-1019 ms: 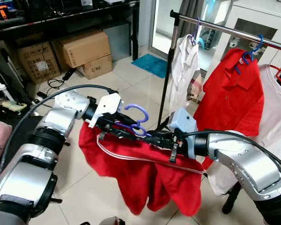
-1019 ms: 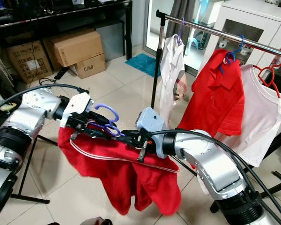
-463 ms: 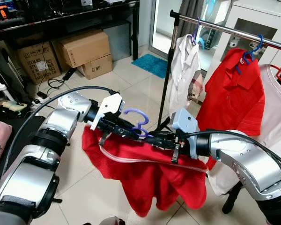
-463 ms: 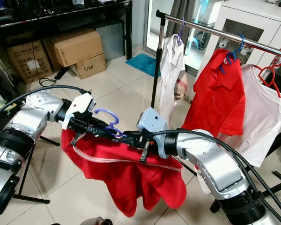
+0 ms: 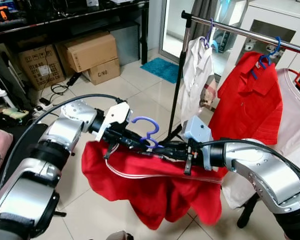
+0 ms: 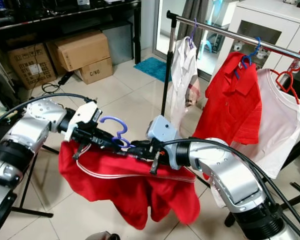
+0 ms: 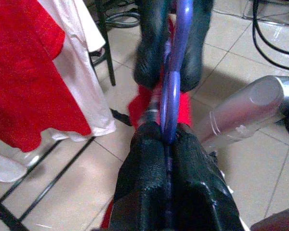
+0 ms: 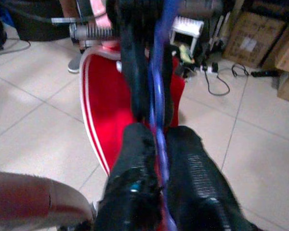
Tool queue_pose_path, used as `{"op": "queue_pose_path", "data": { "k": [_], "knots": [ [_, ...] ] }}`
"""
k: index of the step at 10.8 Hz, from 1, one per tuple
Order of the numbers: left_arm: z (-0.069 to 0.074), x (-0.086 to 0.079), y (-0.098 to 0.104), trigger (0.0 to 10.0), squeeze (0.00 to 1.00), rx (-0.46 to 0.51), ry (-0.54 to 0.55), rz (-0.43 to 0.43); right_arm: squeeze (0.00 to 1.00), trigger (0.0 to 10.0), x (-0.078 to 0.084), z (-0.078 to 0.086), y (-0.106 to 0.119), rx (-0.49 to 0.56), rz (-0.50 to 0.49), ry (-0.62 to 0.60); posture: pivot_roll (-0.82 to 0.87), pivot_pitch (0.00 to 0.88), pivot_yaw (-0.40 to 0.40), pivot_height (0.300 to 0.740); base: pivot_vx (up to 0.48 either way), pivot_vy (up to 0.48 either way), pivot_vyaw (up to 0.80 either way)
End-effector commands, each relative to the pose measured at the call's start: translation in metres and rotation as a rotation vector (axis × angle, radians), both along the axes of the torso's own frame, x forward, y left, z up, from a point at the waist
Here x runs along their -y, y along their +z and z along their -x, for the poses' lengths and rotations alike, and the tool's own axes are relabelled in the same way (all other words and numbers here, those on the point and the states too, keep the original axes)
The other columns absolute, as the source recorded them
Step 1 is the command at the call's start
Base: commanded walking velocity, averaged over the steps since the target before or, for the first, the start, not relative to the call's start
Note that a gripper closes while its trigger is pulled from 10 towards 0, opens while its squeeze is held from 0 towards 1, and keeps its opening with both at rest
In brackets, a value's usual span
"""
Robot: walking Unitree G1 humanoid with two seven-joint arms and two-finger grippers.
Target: Hang hanger
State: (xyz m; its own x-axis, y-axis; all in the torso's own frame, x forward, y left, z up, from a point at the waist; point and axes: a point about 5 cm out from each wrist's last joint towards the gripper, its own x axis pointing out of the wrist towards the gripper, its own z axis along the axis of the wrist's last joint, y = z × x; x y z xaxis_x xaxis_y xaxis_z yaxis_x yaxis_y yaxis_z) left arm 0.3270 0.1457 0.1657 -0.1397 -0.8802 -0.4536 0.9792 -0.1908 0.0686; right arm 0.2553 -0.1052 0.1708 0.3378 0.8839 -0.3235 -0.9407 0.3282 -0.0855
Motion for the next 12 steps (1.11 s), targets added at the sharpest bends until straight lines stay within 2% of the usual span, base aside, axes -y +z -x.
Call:
{"op": "queue_pose_path", "data": {
  "k": [1, 2, 3, 4, 5, 6, 7, 8, 9, 10, 11, 12],
  "knots": [
    [0.0, -0.002, 0.001, 0.0, 0.0, 0.001, 0.011, 0.002, 1.0, 10.0, 0.002, -0.002, 0.014, 0.043, -0.027, 0.002, -0.11, 0.0, 0.047, 0.74, 0.0, 0.0, 0.0],
    [0.0, -0.004, -0.001, 0.0, 0.0, 0.003, 0.027, 0.002, 1.0, 10.0, 0.008, -0.002, 0.016, 0.046, -0.029, -0.011, -0.11, 0.0, 0.047, 0.74, 0.0, 0.0, 0.0],
    [-0.001, -0.009, -0.005, 0.0, 0.0, 0.006, 0.072, -0.01, 1.0, 10.0, 0.022, -0.001, 0.022, 0.044, -0.056, -0.03, -0.11, 0.0, 0.048, 0.74, 0.0, 0.0, 0.0],
    [-0.003, -0.014, -0.009, 0.0, 0.0, 0.029, 0.136, -0.029, 1.0, 10.0, 0.034, 0.004, 0.026, 0.039, -0.068, -0.039, -0.11, 0.0, 0.05, 0.74, 0.0, 0.0, 0.0],
    [-0.007, -0.022, -0.013, 0.0, 0.0, 0.062, 0.247, -0.033, 1.0, 10.0, 0.05, 0.009, 0.023, 0.025, -0.025, -0.075, -0.12, 0.0, 0.059, 0.74, 0.0, 0.0, 0.0],
    [-0.008, -0.03, -0.017, 0.0, 0.0, 0.051, 0.35, -0.003, 0.0, 10.0, 0.063, 0.012, 0.018, 0.011, 0.005, -0.149, -0.14, 0.0, 0.07, 0.74, 0.0, 0.0, 0.0],
    [-0.004, -0.045, -0.03, 0.0, 0.0, 0.025, 0.541, 0.072, 0.0, 10.0, 0.08, 0.018, 0.004, -0.044, 0.019, -0.291, -0.15, 0.0, 0.079, 0.74, 0.0, 0.0, 0.0],
    [0.0, -0.05, -0.036, 0.0, 0.0, 0.056, 0.625, 0.075, 0.0, 10.0, 0.084, 0.025, -0.006, -0.094, 0.004, -0.35, -0.16, 0.0, 0.077, 0.74, 0.0, 0.0, 0.0],
    [0.004, -0.049, -0.041, 10.0, 0.0, 0.15, 0.803, 0.166, 0.0, 10.0, 0.076, 0.031, -0.023, -0.139, -0.129, -0.484, -0.17, 0.0, 0.063, 0.74, 0.0, 0.0, 0.0],
    [0.007, -0.045, -0.044, 10.0, 0.0, 0.153, 0.87, 0.191, 0.0, 10.0, 0.07, 0.03, -0.034, -0.135, -0.165, -0.599, -0.17, 0.0, 0.064, 0.74, 0.0, 0.0, 0.0],
    [0.012, -0.037, -0.044, 10.0, 0.0, 0.21, 0.939, 0.219, 0.0, 10.0, 0.059, 0.023, -0.047, -0.124, -0.245, -0.778, -0.17, 0.0, 0.07, 0.74, 0.0, 0.0, 0.0],
    [0.018, -0.032, -0.044, 10.0, 0.0, 0.231, 0.983, 0.277, 0.0, 10.0, 0.056, 0.022, -0.056, -0.151, -0.27, -0.883, -0.17, 0.0, 0.07, 0.74, 0.0, 0.0, 0.0]
  ]
}}
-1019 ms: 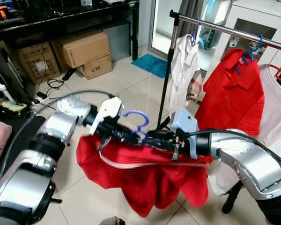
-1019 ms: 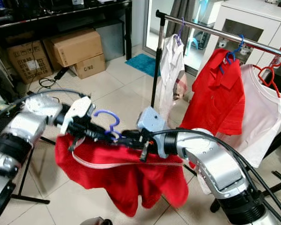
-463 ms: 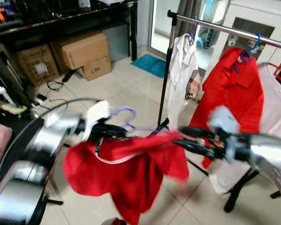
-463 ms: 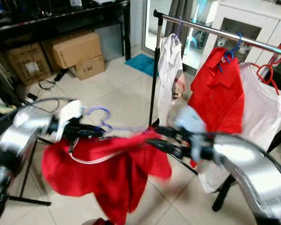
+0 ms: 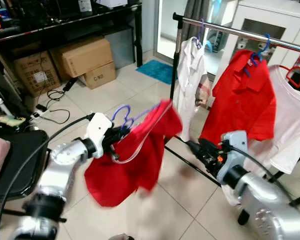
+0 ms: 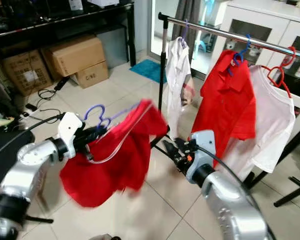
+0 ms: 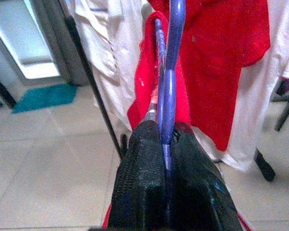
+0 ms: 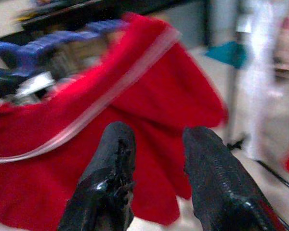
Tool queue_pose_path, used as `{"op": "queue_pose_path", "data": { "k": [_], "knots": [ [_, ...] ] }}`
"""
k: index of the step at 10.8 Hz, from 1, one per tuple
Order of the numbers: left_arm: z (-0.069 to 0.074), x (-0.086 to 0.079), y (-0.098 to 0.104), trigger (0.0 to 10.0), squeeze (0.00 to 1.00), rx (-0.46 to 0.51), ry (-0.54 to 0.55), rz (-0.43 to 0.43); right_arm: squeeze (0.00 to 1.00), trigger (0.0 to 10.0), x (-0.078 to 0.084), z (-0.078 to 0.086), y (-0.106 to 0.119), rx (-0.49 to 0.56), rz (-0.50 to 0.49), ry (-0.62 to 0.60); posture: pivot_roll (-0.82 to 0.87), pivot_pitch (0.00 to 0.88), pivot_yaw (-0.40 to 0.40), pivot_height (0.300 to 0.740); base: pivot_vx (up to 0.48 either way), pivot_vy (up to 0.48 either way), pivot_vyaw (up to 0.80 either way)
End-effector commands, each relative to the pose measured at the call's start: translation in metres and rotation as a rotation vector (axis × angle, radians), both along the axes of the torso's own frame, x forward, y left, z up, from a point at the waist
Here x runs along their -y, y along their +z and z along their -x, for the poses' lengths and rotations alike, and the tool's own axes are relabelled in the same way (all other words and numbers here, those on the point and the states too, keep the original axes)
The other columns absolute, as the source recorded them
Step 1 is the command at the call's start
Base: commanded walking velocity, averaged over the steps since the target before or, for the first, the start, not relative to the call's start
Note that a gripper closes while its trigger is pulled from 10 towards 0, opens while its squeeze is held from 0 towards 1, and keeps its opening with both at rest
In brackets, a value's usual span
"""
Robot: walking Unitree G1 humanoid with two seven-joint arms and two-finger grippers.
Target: Hang hanger
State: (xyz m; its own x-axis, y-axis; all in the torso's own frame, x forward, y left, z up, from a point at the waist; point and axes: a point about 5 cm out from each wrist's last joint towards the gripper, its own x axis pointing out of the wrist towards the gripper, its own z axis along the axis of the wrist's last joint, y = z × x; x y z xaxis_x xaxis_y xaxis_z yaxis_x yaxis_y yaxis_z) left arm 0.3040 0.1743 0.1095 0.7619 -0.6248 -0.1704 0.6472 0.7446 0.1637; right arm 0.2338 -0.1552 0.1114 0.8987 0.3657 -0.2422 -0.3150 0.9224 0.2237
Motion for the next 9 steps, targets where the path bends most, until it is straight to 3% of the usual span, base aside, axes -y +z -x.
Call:
{"op": "queue_pose_path", "data": {
  "k": [1, 3, 4, 8, 9],
  "knots": [
    [0.002, -0.003, 0.001, 10.0, 0.0, 0.032, 0.123, 0.006, 0.0, 10.0, -0.001, 0.0, -0.012, -0.042, 0.03, -0.13, -0.18, 0.0, 0.07, 0.74, 0.0, 0.0, 0.0],
    [0.005, -0.007, -0.008, 10.0, 0.0, 0.011, 0.184, -0.027, 0.0, 10.0, 0.0, 0.002, -0.017, -0.052, 0.026, -0.209, -0.18, 0.0, 0.077, 0.74, 0.0, 0.154, 0.0],
    [0.008, -0.008, -0.011, 10.0, 0.0, -0.021, 0.212, -0.012, 0.0, 10.0, 0.012, 0.006, -0.026, -0.077, 0.095, -0.326, -0.19, 0.0, 0.087, 0.74, 0.0, 0.398, -0.8],
    [0.014, 0.005, -0.012, 10.0, 0.0, -0.034, 0.19, 0.0, 0.0, 10.0, 0.033, 0.02, -0.028, -0.099, 0.142, -0.449, -0.2, 0.0, 0.099, 0.74, 0.0, 0.399, -0.8],
    [0.013, 0.004, -0.011, 10.0, 0.0, -0.035, 0.184, -0.008, 0.0, 10.0, 0.034, 0.022, -0.021, -0.075, 0.069, -0.485, -0.21, 0.0, 0.102, 0.74, 0.0, 0.398, -0.8]
  ]
}}
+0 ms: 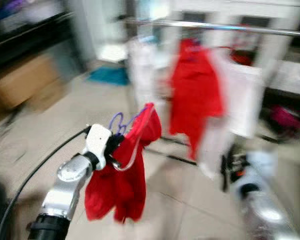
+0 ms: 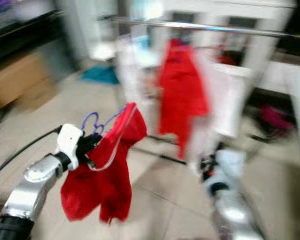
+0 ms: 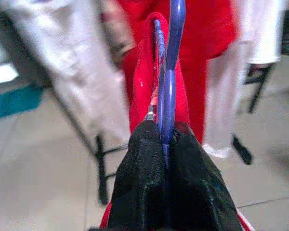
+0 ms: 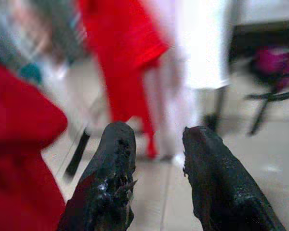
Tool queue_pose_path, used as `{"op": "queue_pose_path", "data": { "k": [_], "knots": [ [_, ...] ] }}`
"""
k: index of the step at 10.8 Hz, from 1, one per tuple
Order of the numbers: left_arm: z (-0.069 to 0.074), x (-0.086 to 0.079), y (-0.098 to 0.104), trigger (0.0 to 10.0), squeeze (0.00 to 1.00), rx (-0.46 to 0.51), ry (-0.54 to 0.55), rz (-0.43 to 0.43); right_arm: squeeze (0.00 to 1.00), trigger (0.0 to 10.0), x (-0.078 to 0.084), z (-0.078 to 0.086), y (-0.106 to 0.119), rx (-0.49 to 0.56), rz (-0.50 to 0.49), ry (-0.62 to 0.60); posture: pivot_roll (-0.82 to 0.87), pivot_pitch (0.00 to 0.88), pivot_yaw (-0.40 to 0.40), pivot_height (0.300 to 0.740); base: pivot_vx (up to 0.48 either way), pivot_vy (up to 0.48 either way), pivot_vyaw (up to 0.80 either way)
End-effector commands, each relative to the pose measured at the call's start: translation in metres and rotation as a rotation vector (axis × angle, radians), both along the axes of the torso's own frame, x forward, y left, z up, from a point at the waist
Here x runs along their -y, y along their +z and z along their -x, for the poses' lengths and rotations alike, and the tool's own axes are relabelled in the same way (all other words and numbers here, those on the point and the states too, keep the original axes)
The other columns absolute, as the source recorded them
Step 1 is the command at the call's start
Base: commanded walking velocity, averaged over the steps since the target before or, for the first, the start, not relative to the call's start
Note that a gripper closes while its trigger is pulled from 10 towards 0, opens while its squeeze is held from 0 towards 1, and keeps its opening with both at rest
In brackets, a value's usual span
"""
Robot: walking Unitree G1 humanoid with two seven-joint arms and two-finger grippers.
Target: Hang hanger
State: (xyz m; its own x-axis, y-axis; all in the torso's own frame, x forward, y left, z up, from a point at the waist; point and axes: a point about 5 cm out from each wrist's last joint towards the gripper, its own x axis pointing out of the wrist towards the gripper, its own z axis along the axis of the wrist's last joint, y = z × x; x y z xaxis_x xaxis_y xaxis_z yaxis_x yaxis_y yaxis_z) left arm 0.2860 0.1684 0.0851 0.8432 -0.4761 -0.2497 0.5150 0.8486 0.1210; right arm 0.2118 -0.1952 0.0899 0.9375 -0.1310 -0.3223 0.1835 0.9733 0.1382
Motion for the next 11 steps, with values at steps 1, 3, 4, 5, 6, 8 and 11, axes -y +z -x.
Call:
{"op": "queue_pose_path", "data": {
  "k": [1, 3, 4, 5, 6, 8, 11],
  "knots": [
    [-0.005, -0.002, 0.013, 10.0, 0.0, 0.052, 0.004, -0.004, 0.0, 10.0, -0.006, 0.0, 0.002, 0.013, -0.042, -0.001, -0.21, 0.0, 0.103, 0.74, 0.0, 0.398, -0.8],
    [-0.007, 0.003, 0.014, 10.0, 0.0, 0.056, 0.001, 0.004, 0.0, 10.0, -0.005, -0.003, 0.004, 0.012, -0.032, -0.039, -0.22, 0.0, 0.101, 0.74, 0.0, 0.399, -0.79],
    [-0.007, 0.007, 0.014, 10.0, 0.0, 0.056, -0.002, 0.009, 0.0, 10.0, -0.004, -0.004, 0.003, -0.003, 0.003, -0.045, -0.22, 0.0, 0.096, 0.74, 0.0, 0.398, -0.71],
    [-0.007, 0.009, 0.014, 10.0, 0.0, 0.056, -0.005, 0.011, 0.0, 10.0, -0.004, -0.005, 0.003, -0.007, 0.012, -0.044, -0.22, 0.0, 0.095, 0.74, 0.0, 0.405, -0.74],
    [-0.009, 0.011, 0.014, 10.0, 0.0, 0.057, -0.005, 0.013, 0.0, 10.0, -0.006, -0.007, 0.006, 0.015, 0.018, -0.036, -0.23, 0.0, 0.095, 0.74, 0.0, 0.401, -0.74],
    [-0.012, 0.011, 0.016, 10.0, 0.0, 0.062, 0.001, 0.008, 0.0, 10.0, -0.007, -0.008, 0.003, -0.005, 0.017, -0.052, -0.22, 0.0, 0.094, 0.74, 0.0, 0.399, -0.75],
    [-0.013, 0.011, 0.017, 10.0, 0.0, 0.063, -0.003, 0.0, 0.0, 10.0, -0.014, -0.01, 0.002, -0.018, 0.024, -0.014, -0.22, 0.0, 0.1, 0.74, 0.0, 0.4, -0.76]
  ]
}}
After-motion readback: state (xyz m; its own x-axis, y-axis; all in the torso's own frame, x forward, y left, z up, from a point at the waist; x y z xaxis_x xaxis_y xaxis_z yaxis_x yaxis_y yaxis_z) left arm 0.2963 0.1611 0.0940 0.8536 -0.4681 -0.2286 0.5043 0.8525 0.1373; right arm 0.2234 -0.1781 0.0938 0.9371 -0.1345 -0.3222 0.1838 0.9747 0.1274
